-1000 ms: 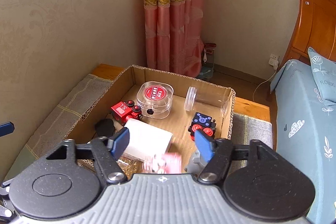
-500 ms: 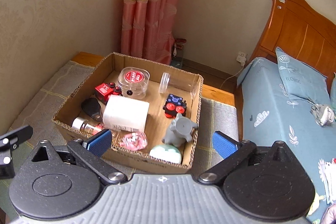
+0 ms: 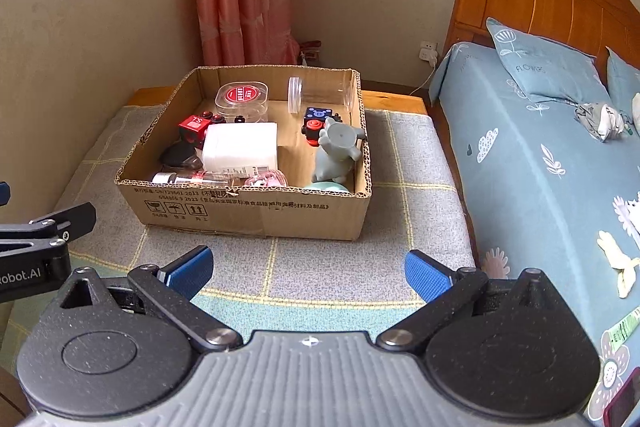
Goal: Organize rigid objects
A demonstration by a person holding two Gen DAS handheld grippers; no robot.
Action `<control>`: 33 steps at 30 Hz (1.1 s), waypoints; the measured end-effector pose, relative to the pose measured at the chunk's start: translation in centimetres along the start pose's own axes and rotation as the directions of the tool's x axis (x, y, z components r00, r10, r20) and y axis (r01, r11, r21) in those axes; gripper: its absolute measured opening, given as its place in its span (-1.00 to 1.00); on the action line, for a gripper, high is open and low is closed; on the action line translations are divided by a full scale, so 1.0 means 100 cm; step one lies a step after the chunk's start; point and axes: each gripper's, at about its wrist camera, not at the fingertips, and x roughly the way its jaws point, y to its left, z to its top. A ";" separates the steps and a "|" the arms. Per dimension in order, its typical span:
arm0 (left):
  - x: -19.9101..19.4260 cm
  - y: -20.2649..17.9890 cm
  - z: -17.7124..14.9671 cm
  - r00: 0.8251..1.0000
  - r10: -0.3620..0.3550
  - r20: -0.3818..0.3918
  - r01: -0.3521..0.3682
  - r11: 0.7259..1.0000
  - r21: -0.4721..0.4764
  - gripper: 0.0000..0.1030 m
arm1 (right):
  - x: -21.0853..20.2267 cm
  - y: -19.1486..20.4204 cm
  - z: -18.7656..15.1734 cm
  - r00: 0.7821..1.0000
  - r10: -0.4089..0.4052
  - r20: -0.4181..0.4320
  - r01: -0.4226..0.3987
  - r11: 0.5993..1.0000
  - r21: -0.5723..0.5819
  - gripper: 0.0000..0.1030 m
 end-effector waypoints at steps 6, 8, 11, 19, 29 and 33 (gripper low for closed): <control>-0.004 -0.008 0.002 1.000 0.009 0.001 -0.009 1.000 0.024 0.99 | -0.004 -0.003 0.000 1.000 0.005 0.012 -0.006 1.000 0.016 1.00; -0.004 -0.009 0.002 1.000 0.015 -0.004 -0.015 1.000 0.026 0.99 | -0.004 -0.004 0.001 1.000 0.007 0.013 -0.008 1.000 0.020 1.00; -0.004 -0.009 0.003 1.000 0.018 -0.007 -0.018 1.000 0.023 0.99 | -0.004 -0.004 0.001 1.000 0.011 0.011 -0.011 1.000 0.020 1.00; -0.005 -0.010 0.002 1.000 0.024 -0.017 -0.024 0.999 0.026 0.99 | -0.004 -0.005 0.000 1.000 0.010 0.015 -0.010 1.000 0.022 1.00; -0.007 -0.008 0.003 1.000 0.023 -0.018 -0.023 1.000 0.021 0.98 | -0.005 -0.004 0.002 1.000 0.011 0.018 -0.012 1.000 0.020 1.00; -0.007 -0.008 0.004 1.000 0.023 -0.017 -0.023 0.999 0.023 0.99 | -0.006 -0.003 0.003 1.000 0.013 0.019 -0.013 1.000 0.018 1.00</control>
